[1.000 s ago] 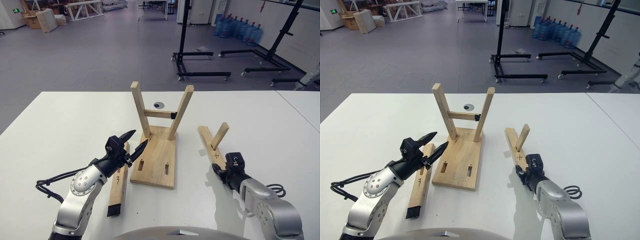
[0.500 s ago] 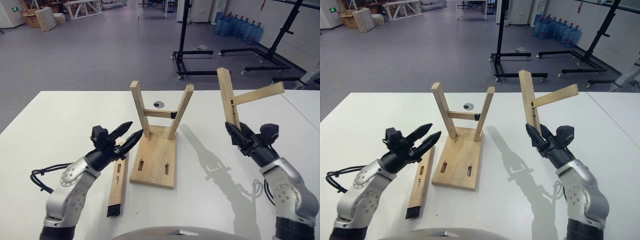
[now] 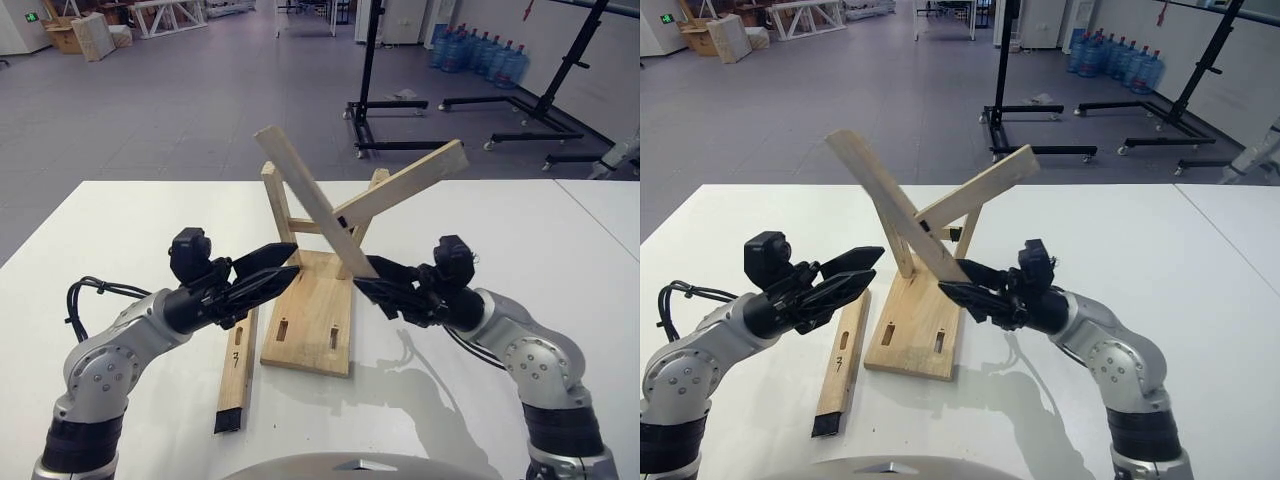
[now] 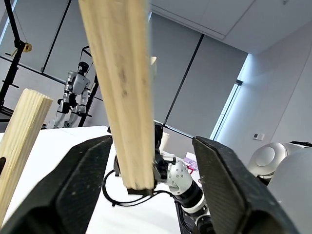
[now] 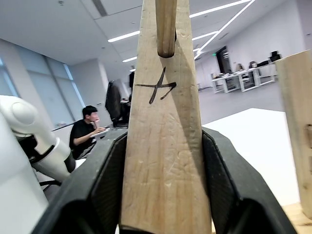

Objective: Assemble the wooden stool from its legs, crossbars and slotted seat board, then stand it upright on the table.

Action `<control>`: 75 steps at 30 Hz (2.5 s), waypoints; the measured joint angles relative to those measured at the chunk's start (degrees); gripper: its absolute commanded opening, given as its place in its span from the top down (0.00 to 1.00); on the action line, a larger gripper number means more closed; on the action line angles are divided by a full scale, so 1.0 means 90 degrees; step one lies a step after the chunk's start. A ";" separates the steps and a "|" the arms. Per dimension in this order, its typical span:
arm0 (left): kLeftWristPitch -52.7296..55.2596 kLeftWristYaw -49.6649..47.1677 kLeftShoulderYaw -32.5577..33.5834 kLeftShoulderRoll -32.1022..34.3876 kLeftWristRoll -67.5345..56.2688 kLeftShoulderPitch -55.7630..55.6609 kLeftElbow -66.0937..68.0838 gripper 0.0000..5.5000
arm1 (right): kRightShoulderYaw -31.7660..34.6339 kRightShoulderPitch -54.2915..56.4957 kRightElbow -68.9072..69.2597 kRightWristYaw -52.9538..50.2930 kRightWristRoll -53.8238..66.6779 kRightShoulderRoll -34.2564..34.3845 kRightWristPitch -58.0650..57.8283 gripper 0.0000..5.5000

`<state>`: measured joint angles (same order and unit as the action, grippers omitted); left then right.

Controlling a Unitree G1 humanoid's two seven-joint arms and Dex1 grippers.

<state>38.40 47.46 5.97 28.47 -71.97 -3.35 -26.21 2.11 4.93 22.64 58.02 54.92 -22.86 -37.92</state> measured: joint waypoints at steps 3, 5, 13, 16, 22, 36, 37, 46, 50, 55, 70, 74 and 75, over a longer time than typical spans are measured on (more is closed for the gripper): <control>0.0122 -0.0083 0.0029 -0.0020 -0.0189 -0.0043 0.0016 0.30 | -0.0258 0.0045 -0.0126 0.0103 -0.0116 0.0094 0.0101 0.63; 0.0217 0.0002 0.0074 0.0010 -0.0404 -0.0042 -0.0108 0.30 | -0.0302 0.0147 -0.0241 0.0103 -0.0159 0.0151 0.0199 0.63; 0.0329 -0.0324 0.0145 -0.0072 -0.0443 -0.0156 0.0034 0.30 | -0.0658 0.0276 -0.0413 0.0412 -0.0353 0.0015 0.0308 0.63; 0.0307 -0.0379 0.0223 -0.0074 -0.0358 -0.0268 0.0236 0.30 | -0.0708 0.0273 -0.0425 0.0509 -0.0365 -0.0078 0.0306 0.63; 0.0319 -0.0350 0.0375 -0.0079 -0.0562 -0.0308 0.0174 0.32 | -0.0741 0.0261 -0.0588 0.0618 -0.0490 -0.0180 0.0306 0.63; 0.0305 -0.0317 0.0439 -0.0118 -0.0550 -0.0268 0.0152 0.62 | -0.0777 0.0420 -0.0748 0.0927 -0.0658 -0.0319 0.0339 0.63; 0.0296 -0.0311 0.0439 -0.0136 -0.0548 -0.0222 0.0148 0.62 | -0.0778 0.0420 -0.0753 0.0938 -0.0660 -0.0335 0.0333 0.63; 0.0069 -0.0180 0.0435 -0.0237 -0.0102 -0.0135 0.0217 0.63 | -0.0773 0.0721 -0.0917 0.0890 -0.0707 -0.0446 -0.0179 0.53; -0.0002 -0.0068 0.0747 -0.0127 0.0005 -0.0162 0.0344 0.63 | -0.0649 0.0772 -0.1039 0.0560 -0.0792 -0.0661 -0.0391 0.41; -0.0004 0.0361 0.1045 0.0220 0.0114 -0.0309 0.0561 0.63 | -0.0498 0.0702 -0.1044 0.0862 -0.0712 -0.1048 -0.0637 0.34; -0.1473 0.3046 0.0790 0.1913 0.2764 -0.0439 0.1032 0.63 | 0.1202 0.0447 -0.1997 0.0672 -0.0603 -0.1730 -0.0495 0.34; -0.2040 0.3358 0.0324 0.1844 0.3346 -0.0372 0.1151 0.63 | 0.1113 0.0557 -0.2073 0.0833 -0.0600 -0.1735 -0.0508 0.34; -0.2135 0.3401 0.0286 0.1825 0.3399 -0.0344 0.1205 0.63 | 0.1080 0.0584 -0.2100 0.0857 -0.0600 -0.1740 -0.0512 0.34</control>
<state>19.18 78.07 8.54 44.89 -41.39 -6.44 -15.36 11.83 10.19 3.74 65.73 49.51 -38.52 -42.53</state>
